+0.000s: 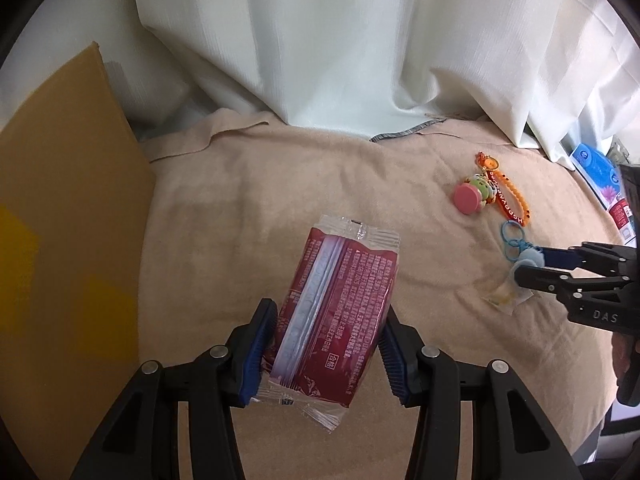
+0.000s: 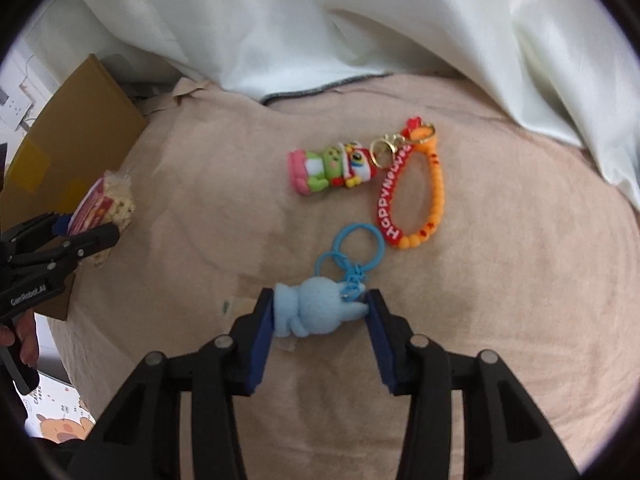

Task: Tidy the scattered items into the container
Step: 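Grasp the red snack packet with the left tool while the right tool grasps the blue bunny keychain, then carry the red packet and bunny keychain over the cardboard box with both tools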

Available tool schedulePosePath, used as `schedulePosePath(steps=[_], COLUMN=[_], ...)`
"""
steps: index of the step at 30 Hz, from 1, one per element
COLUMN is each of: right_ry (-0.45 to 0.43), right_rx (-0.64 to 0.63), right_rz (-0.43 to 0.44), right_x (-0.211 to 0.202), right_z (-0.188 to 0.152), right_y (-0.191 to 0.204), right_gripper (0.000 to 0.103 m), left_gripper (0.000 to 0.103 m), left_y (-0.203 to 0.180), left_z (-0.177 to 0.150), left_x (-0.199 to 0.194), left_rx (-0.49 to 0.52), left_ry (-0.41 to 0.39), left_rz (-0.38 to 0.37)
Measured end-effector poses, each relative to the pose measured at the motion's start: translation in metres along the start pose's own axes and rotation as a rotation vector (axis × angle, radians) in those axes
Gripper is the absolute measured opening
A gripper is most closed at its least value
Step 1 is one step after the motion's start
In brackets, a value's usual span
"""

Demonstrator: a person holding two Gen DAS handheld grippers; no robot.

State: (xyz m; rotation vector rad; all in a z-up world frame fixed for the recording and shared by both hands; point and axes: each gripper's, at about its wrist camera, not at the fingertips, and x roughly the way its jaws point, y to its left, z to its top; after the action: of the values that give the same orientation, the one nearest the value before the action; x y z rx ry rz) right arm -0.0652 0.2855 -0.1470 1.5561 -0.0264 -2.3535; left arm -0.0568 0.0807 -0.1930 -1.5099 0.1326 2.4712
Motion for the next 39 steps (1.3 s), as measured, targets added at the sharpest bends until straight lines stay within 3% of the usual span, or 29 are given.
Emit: schedulePosePath(steps=[5,12,14,20,23,26,30,36,39], right_ry=[-0.089,-0.218,-0.254,-0.301,-0.308,-0.332,-0.342,-0.404,-0.415], right_rx=[-0.02,-0.029,-0.029,-0.057,-0.084,-0.129,-0.189,-0.34,-0.402], right_rz=[0.015,-0.009,-0.001,0.031,0.039,0.02,0.075,0.164,0.212], right_x=[-0.046,-0.117,-0.132,-0.15,-0.152,-0.152,-0.152,-0.159,-0.153], right_z=[0.003,0.019,0.022,0.032,0.041,0.051,0.073,0.123,0.141], right_y=[0.013,0.044,0.051,0.071,0.084,0.099,0.132,0.22,0.268], right_gripper=[0.049,0.049,0.049,0.049,0.049,0.049,0.049,0.049,0.049], left_gripper=[0.05,0.05,0.05,0.05,0.05,0.05,0.05,0.05,0.05], left_y=[-0.001,-0.011,-0.009,0.011,0.016,0.036,0.074,0.135,0.166], left_z=[0.005,0.015,0.016,0.018,0.019,0.022,0.023,0.02,0.017], left_x=[-0.02,-0.083,-0.097,-0.129,-0.144,-0.16,-0.185,-0.227,-0.243], left_rx=[-0.029,0.007,-0.024,-0.137,-0.119,-0.176,-0.254,-0.307,-0.323], left_ry=[-0.02,-0.109,-0.111,-0.136,-0.165,-0.181,-0.213,-0.289,-0.305], left_rz=[-0.009,0.037,0.015,-0.004,0.067,0.054,0.087,0.153,0.235])
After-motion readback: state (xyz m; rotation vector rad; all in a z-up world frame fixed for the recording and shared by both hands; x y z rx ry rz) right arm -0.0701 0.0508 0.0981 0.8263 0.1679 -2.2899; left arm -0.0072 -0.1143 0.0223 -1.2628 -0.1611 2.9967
